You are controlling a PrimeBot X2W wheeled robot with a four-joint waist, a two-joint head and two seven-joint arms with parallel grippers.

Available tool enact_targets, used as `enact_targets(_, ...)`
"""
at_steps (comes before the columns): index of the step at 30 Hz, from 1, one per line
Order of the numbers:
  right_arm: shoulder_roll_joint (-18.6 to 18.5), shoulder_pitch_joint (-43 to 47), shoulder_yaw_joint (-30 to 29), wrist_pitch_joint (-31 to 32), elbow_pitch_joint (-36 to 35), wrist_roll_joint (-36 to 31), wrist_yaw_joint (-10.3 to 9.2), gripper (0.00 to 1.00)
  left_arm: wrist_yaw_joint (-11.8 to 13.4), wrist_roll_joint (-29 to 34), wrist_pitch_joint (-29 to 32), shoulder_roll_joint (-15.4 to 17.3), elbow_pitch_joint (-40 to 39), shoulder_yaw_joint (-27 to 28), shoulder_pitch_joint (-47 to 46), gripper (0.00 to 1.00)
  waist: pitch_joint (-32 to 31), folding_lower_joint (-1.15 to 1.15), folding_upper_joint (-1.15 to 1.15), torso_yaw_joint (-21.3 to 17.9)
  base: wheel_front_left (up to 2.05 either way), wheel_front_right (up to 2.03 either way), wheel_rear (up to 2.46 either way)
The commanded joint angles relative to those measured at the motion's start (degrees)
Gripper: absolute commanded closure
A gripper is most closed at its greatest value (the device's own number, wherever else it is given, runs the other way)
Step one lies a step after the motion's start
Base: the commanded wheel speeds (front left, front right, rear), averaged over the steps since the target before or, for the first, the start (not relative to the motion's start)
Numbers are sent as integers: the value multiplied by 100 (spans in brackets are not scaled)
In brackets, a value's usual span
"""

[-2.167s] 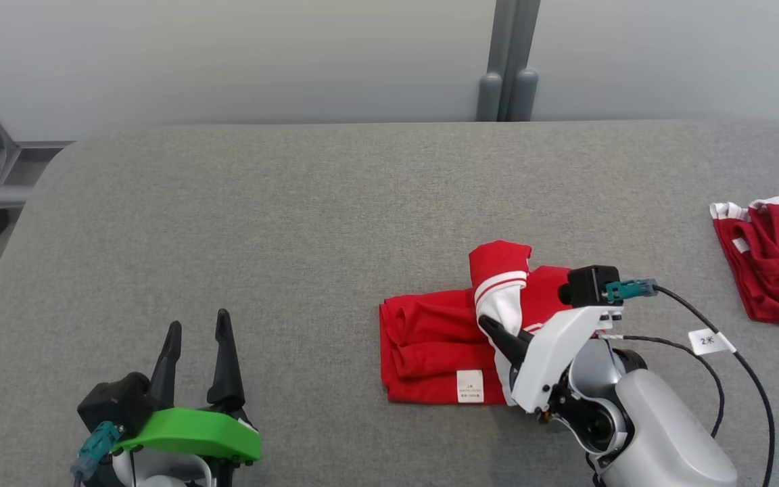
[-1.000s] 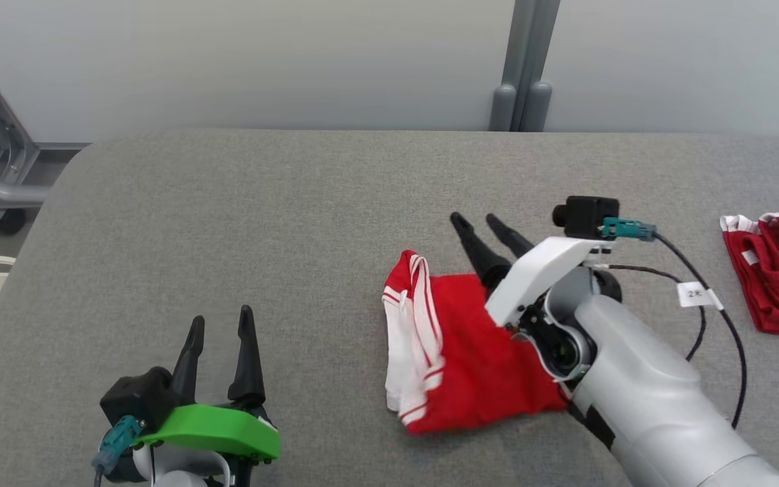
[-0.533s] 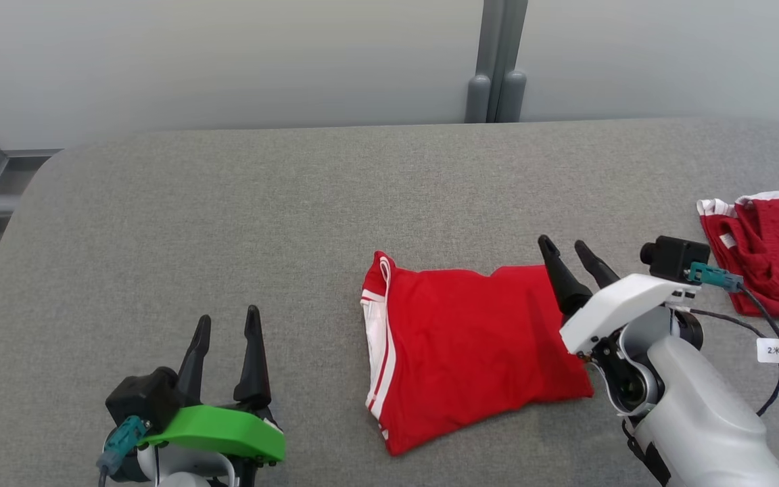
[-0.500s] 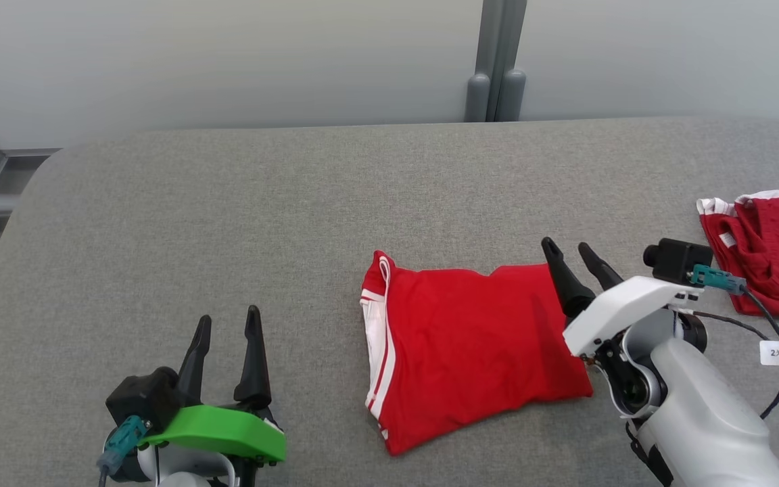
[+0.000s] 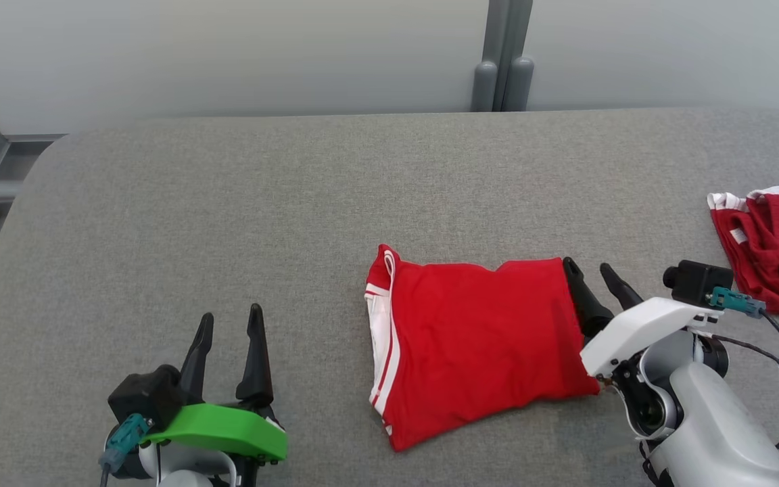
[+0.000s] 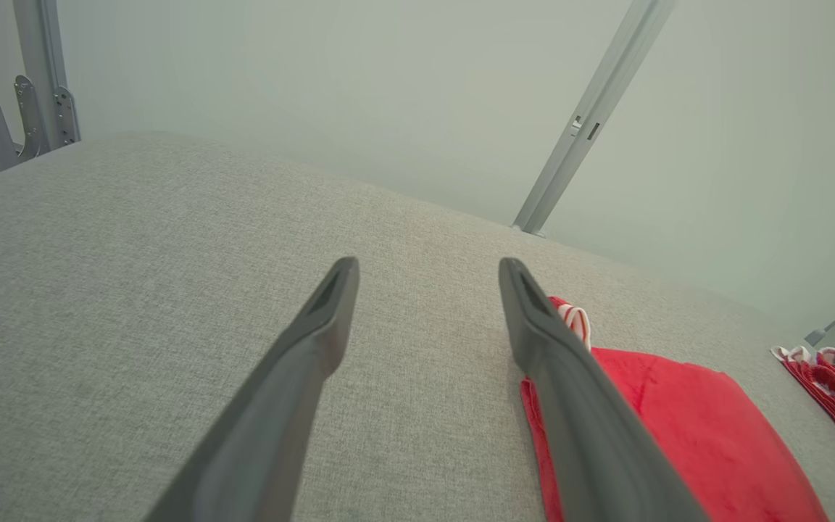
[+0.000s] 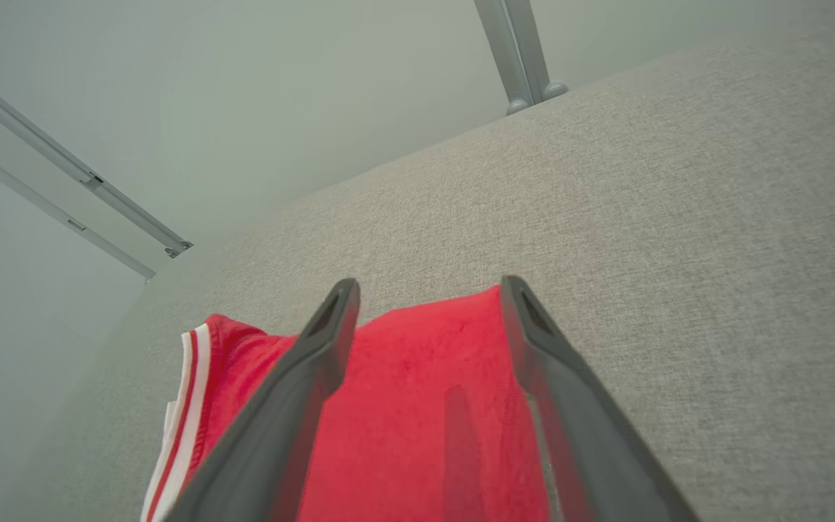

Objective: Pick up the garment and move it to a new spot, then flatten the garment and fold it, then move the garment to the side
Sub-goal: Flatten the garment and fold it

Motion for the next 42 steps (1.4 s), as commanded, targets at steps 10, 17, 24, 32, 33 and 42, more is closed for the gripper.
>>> enact_targets(10,327,-190,-17,73,5,-309,2,88,-26,30,-30,-18,-91,-70,-232,0,243,0,0,626,0,0,0)
enact_targets(17,391,-606,13,-177,848,-541,2,100,-48,59,-53,-65,-116,-149,-317,0,348,0,0,1291,0,0,0)
enact_targets(24,413,-934,151,-384,1609,-597,2,100,-48,56,-51,-97,-123,-165,-308,0,389,0,0,1797,0,0,0)
enact_targets(32,416,-1315,611,-521,2420,-352,2,100,-56,40,-76,-118,-135,-141,-271,0,427,0,0,2256,0,0,0)
enact_targets(33,417,-1362,684,-539,2510,-331,2,100,-61,36,-79,-121,-135,-137,-268,0,434,0,0,2291,0,0,0)
enact_targets(42,417,-1749,1505,-643,3080,-102,2,100,-44,33,-97,-146,-141,-62,-229,0,458,0,0,2269,0,0,0)
